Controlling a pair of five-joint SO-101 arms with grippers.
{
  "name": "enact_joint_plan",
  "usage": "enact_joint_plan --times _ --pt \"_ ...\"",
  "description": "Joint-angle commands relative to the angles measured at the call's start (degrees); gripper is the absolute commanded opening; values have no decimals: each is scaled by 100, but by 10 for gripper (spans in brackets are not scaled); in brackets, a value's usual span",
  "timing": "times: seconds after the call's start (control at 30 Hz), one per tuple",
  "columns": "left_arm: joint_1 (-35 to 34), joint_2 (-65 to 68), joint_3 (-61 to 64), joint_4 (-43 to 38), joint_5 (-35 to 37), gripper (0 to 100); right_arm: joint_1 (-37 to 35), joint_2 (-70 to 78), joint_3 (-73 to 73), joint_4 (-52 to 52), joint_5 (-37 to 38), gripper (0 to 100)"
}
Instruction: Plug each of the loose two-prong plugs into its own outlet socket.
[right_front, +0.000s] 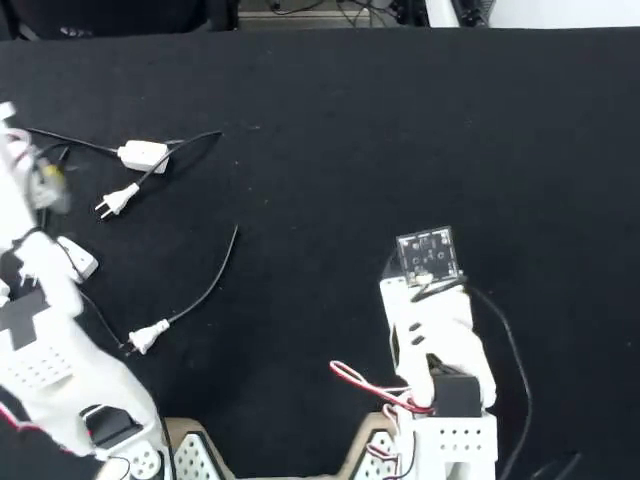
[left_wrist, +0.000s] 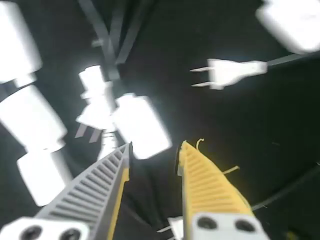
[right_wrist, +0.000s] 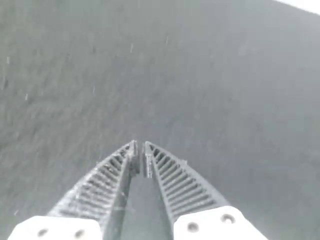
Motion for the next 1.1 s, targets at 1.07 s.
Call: enact_joint_plan --times 1.07 --pt "1156 457 1191 -3095 2418 292 -1741 4066 -1613 -2426 -1521 142"
